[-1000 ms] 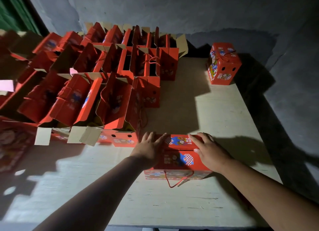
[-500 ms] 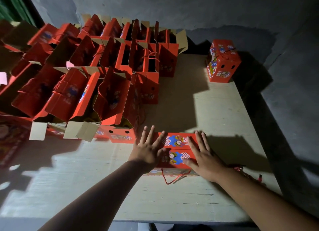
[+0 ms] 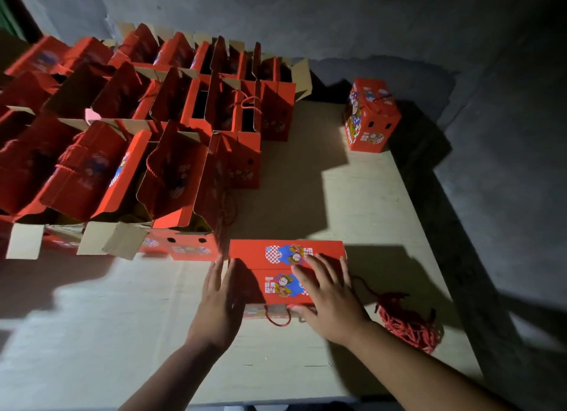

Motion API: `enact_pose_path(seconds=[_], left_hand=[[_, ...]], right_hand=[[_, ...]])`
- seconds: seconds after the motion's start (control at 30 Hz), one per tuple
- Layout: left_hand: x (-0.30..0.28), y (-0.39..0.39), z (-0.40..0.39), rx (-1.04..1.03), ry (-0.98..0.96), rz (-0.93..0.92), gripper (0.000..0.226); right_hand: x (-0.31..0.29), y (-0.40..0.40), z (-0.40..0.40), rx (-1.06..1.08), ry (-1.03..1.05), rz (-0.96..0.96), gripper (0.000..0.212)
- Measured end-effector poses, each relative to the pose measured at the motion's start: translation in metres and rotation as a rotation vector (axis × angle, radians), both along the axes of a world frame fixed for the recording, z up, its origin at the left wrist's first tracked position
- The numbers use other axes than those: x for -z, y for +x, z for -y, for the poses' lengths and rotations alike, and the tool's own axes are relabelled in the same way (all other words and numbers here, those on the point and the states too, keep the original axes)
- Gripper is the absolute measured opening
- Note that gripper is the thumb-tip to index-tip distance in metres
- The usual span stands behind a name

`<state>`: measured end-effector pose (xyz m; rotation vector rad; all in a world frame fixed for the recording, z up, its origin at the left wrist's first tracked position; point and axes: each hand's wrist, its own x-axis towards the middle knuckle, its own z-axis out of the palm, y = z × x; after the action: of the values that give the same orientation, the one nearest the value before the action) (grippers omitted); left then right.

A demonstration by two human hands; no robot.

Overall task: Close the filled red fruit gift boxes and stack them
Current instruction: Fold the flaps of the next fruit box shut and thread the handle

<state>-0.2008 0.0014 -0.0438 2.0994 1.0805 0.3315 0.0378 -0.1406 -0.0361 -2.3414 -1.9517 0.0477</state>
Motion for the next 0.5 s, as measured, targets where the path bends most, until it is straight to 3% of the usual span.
enact_pose_path(seconds=[0.1, 0.17, 0.27, 0.33, 0.4, 0.5], left_hand=[[-0.003, 0.003, -0.002, 0.124, 0.182, 0.005, 0.070], [-0.002, 0.004, -0.001, 0.215, 0.194, -0.067, 0.079], [0.002, 0.003, 0.007, 0.287, 0.236, -0.283, 0.111], [0.004, 0.004, 0.018, 0.285, 0.348, -0.351, 0.119], [0.008, 0.007, 0.033, 0.279, 0.450, -0.316, 0.102], [0.019, 0.011, 0.055, 0.325, 0.617, -0.161, 0.058]], right_hand=[[-0.015, -0.008, -0.030, -0.057, 0.110, -0.062, 0.063], [-0.027, -0.005, -0.056, -0.003, 0.147, -0.122, 0.057], [-0.039, 0.009, -0.089, 0.114, -0.012, -0.063, 0.057], [-0.037, 0.020, -0.101, 0.226, -0.163, -0.088, 0.058], [-0.031, 0.032, -0.112, 0.346, -0.311, -0.159, 0.060], [-0.027, 0.043, -0.128, 0.395, -0.441, -0.205, 0.064]])
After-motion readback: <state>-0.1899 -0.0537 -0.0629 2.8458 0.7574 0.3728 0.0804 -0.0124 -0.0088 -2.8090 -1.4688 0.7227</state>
